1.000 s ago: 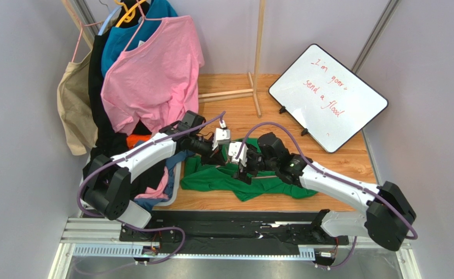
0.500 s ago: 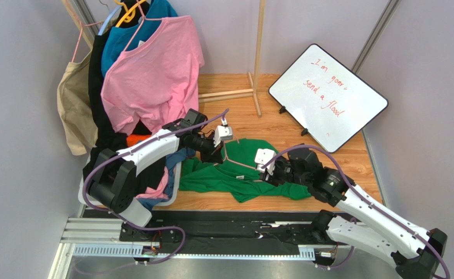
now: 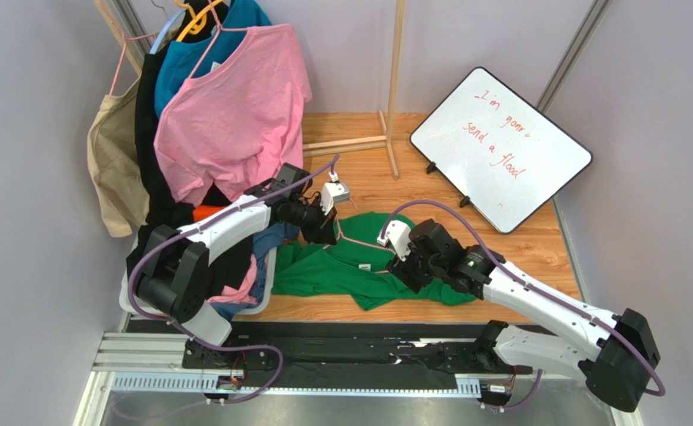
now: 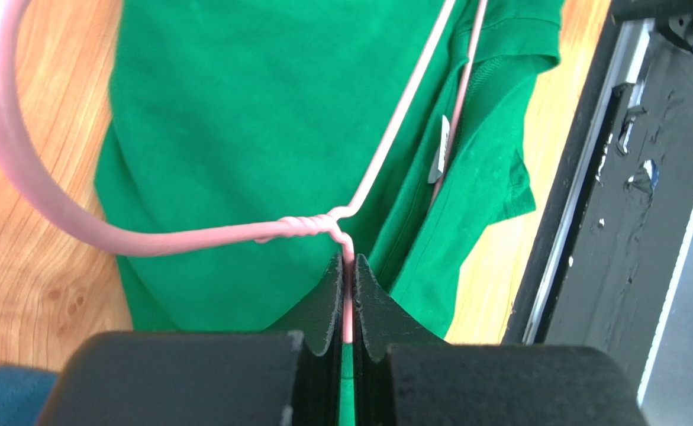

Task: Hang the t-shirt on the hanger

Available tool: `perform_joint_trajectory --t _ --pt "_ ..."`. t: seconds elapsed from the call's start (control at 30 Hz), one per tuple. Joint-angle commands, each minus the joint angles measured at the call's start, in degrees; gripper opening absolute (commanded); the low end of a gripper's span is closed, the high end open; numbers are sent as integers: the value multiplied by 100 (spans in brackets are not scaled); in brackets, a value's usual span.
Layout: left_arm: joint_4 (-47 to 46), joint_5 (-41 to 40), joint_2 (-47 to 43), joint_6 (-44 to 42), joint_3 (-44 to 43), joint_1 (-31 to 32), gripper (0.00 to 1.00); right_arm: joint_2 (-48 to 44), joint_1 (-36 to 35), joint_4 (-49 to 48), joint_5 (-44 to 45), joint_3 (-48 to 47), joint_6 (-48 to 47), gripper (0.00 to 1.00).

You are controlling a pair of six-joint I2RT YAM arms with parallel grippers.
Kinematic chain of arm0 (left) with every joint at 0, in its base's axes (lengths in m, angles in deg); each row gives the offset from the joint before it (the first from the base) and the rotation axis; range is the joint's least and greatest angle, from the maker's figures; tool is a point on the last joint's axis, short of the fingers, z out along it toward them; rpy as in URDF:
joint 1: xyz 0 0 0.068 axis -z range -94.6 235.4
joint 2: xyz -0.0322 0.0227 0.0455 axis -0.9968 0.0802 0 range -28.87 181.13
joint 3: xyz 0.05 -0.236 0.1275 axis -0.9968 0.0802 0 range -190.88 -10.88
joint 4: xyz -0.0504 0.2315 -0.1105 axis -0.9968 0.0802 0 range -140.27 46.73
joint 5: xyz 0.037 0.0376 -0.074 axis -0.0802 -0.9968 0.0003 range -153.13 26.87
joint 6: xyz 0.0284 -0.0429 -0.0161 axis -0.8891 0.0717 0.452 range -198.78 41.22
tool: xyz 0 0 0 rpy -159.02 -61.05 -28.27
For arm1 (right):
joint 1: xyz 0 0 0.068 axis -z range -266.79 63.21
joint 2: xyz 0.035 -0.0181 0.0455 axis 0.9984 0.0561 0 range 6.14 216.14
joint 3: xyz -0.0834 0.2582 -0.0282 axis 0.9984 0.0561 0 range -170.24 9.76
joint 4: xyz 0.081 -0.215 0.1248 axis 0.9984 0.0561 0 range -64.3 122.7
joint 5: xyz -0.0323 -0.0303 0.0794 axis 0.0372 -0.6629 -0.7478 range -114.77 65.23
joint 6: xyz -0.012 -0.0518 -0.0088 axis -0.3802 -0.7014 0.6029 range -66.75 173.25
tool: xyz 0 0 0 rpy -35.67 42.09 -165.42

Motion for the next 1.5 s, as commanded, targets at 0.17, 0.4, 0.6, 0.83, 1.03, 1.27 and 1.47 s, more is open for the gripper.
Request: perform_joint_trajectory --t 0.17,0.4,0.6,0.83,1.03,1.27,1.47 --pt "-235 23 -125 426 16 -69 0 598 -470 -656 443 -69 956 59" --pt "-279 32 -133 461 59 -113 0 1636 -795 -534 1330 -411 789 53" --pt "-261 76 -160 391 147 -192 0 1487 -691 -472 1657 -271 613 31" --pt "-208 207 -484 198 340 -394 0 1048 -85 -25 1350 -289 438 1" --pt "-235 559 -871 -57 657 -720 0 1038 619 108 875 -297 340 0" --pt "72 129 -1118 -610 754 -720 0 1294 1533 187 67 -710 463 0" --pt "46 -161 -1214 -892 859 -518 0 943 1867 371 -927 -1088 534 0"
